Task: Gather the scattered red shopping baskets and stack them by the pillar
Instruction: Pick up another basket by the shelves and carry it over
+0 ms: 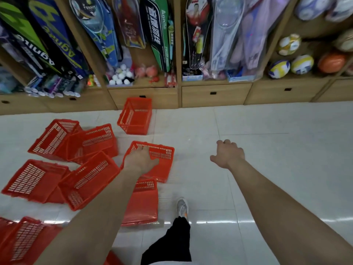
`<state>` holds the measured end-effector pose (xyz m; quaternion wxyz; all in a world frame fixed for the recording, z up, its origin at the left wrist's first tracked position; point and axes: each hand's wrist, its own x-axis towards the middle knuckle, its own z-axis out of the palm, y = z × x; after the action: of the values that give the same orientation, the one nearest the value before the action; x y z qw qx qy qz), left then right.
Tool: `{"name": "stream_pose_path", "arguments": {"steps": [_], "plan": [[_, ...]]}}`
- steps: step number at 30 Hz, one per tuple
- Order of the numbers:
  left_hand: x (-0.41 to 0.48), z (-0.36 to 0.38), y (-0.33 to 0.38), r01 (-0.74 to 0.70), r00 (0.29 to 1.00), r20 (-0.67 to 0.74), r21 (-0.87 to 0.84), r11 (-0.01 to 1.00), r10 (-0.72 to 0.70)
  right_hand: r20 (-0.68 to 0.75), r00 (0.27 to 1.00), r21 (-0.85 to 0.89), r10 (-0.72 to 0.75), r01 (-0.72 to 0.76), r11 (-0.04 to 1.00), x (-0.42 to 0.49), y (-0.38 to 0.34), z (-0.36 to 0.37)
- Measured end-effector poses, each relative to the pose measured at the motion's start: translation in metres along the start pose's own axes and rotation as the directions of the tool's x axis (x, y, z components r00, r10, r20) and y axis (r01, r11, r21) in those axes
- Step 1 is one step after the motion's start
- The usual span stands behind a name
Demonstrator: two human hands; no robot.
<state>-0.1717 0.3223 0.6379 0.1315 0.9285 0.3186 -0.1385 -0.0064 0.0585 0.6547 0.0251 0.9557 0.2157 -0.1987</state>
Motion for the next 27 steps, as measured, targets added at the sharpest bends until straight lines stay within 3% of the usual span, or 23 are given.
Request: {"name": "stream_pose_path", "arguments": {"steps": [16,27], "plan": [[0.306,-0.11,0.038,0.105,0.994,0.003,-0.059,0.993,-0.105,0.006,0.993,-0.037,-0.121,0.121,0.992,0.338,-0.052,-0.151],[0.513,-0.159,0.053,0.352,0.936,0.045,-0.188,0.917,-0.35,0.084,0.948,-0.082,-0.307,0.314,0.946,0.614,-0.101,-0.228]]}}
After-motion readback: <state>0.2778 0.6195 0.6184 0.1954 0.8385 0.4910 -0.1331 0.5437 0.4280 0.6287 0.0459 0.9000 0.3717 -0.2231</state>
